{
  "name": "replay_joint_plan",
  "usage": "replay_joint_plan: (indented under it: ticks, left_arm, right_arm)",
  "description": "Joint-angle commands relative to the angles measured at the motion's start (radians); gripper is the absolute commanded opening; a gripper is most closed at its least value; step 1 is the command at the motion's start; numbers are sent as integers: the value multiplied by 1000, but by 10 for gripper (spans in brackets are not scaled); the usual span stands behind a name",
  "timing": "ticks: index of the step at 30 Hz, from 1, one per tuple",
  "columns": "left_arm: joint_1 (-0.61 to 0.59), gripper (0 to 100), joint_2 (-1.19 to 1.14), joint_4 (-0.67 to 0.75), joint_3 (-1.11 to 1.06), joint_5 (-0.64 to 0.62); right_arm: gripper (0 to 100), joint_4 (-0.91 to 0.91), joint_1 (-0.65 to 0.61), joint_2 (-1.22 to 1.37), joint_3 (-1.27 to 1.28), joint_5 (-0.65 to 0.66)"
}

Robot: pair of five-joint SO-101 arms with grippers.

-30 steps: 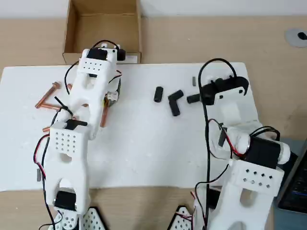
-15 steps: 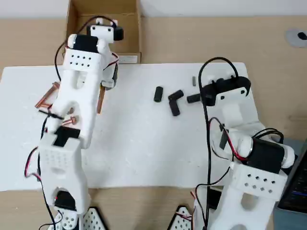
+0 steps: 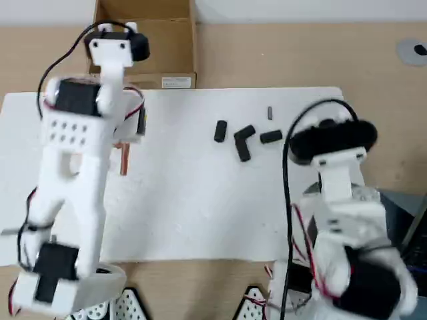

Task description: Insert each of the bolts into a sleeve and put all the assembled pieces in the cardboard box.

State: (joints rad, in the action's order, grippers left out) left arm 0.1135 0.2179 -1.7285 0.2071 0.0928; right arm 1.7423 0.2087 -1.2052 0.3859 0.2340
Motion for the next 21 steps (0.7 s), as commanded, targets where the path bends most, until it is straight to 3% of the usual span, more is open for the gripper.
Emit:
replay_joint_plan:
  ticks: [1,10,21]
  left_arm:
    - [6,6,159,66,-118,-9]
    - [9,5,549,376,-640,-100]
    - [9,2,1059,628,-1114,-207]
  right_arm:
    - [9,-14,15,-51,18,-14]
    - [9,-204,8,-263,278,-181]
    - [9,-302,-21,-518,644,-183]
